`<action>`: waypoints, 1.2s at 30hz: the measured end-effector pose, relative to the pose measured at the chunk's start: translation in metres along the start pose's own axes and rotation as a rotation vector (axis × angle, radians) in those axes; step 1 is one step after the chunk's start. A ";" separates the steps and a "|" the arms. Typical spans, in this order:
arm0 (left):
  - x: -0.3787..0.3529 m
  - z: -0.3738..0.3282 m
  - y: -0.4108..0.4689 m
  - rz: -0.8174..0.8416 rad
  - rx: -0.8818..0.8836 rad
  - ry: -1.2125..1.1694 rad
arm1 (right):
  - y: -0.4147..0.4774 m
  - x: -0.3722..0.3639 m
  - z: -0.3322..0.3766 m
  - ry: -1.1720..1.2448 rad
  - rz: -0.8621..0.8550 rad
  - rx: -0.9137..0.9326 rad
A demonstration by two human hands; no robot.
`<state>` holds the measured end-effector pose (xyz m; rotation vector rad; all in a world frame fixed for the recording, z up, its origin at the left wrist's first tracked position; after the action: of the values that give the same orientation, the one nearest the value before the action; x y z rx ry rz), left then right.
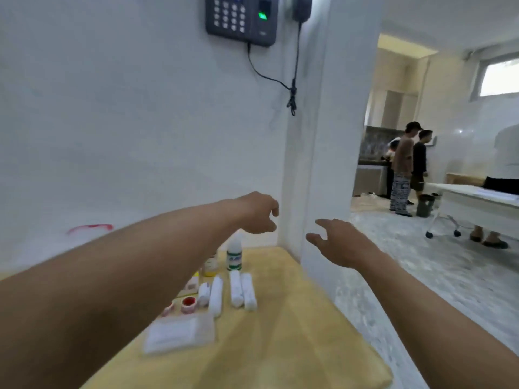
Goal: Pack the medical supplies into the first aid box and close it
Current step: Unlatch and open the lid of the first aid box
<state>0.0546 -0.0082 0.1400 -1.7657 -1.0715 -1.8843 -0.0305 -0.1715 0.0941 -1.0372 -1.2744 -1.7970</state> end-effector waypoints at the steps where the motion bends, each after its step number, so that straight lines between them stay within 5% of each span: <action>1: 0.010 0.014 -0.012 -0.023 0.036 0.001 | 0.004 0.002 0.018 0.005 -0.004 0.039; 18: 0.068 0.204 -0.209 -0.146 0.551 0.056 | 0.007 -0.030 0.276 0.176 0.092 0.467; 31: 0.004 0.286 -0.262 -0.184 0.529 0.221 | -0.010 -0.097 0.380 0.238 0.155 0.552; 36: -0.004 0.292 -0.265 -0.319 0.476 0.304 | -0.011 -0.118 0.397 0.182 0.140 0.599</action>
<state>0.0733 0.3740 0.0429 -1.0587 -1.5836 -1.7892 0.0969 0.2212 0.0629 -0.5932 -1.4550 -1.2486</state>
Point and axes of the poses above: each hand's wrist, its own y-axis towards the middle knuckle, its own x-axis out of the back of the hand, z = x × y, the point moved 6 cm from there along y, towards the middle knuckle, and after that the axes turned 9 degrees about -z, right-handed, at the moved point
